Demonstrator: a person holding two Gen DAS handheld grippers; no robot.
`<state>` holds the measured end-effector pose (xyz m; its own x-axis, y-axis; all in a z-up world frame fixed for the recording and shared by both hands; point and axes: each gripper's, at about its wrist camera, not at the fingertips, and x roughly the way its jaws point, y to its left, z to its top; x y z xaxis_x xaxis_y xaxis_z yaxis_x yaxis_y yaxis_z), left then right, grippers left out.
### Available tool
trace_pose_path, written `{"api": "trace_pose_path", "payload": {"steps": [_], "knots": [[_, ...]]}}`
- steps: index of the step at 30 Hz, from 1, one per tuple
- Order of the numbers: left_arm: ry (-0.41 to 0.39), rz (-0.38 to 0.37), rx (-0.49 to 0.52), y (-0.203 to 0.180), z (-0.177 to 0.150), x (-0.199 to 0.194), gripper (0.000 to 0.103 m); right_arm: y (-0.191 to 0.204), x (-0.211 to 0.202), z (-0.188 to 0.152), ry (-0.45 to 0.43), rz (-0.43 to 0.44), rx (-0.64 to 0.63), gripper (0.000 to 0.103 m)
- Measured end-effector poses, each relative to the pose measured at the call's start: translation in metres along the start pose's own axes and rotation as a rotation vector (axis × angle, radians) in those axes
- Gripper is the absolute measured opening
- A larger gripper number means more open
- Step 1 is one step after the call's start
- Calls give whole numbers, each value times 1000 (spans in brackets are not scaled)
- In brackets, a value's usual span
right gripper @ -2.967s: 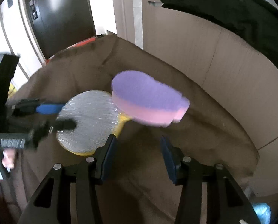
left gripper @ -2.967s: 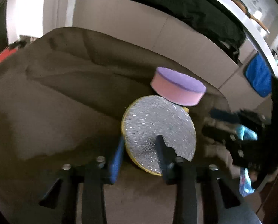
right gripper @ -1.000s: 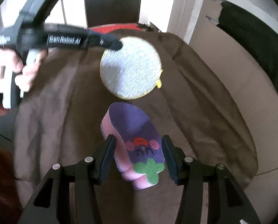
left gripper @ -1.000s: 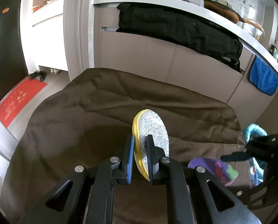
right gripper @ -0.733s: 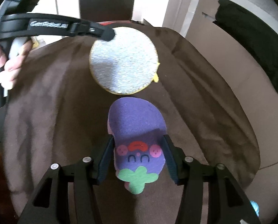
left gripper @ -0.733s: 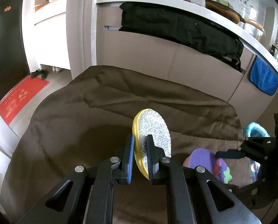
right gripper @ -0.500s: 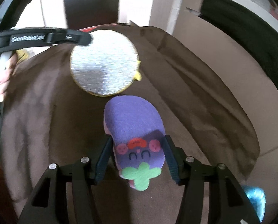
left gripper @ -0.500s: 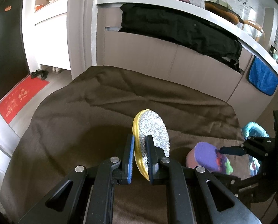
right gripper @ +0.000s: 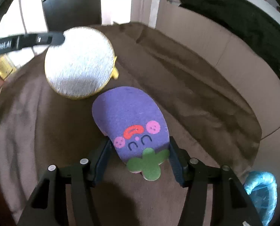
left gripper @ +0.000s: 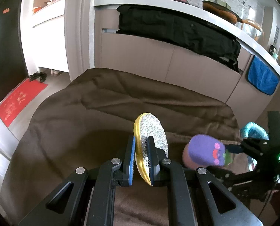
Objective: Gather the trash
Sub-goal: 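Carry the glitter pad and purple sponge over the bin and open both grippers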
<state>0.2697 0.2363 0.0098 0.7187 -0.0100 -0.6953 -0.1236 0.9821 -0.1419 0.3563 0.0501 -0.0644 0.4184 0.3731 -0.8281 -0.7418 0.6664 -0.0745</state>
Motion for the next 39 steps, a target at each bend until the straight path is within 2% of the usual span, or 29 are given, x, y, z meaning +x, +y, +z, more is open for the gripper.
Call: {"api": "trace_pose_path", "payload": {"steps": [3, 5, 11, 16, 19, 22, 26, 31, 33, 39], "knots": [[-8, -1, 13, -7, 2, -2, 12, -2, -15, 3, -72, 4, 23, 52], [-15, -7, 27, -15, 4, -4, 12, -4, -29, 3, -110, -31, 32, 52], [-43, -64, 95, -62, 12, -12, 12, -19, -63, -16, -150, -131, 111, 52], [-59, -136, 179, -124, 16, -14, 12, -51, -101, -53, -169, -226, 220, 52], [-71, -205, 230, -166, 17, -16, 12, -74, -129, -81, -172, -287, 300, 52], [-63, -287, 277, -215, 15, -19, 12, -94, -155, -112, -168, -348, 366, 52], [-50, -347, 352, -277, 12, -19, 12, -125, -193, -155, -178, -438, 452, 52], [-19, -403, 417, -346, 5, -14, 12, -164, -226, -202, -189, -478, 556, 52], [-8, -403, 434, -365, 1, -11, 12, -180, -230, -214, -190, -484, 588, 52], [61, -419, 442, -399, -11, 15, 12, -212, -227, -246, -177, -471, 670, 53]]}}
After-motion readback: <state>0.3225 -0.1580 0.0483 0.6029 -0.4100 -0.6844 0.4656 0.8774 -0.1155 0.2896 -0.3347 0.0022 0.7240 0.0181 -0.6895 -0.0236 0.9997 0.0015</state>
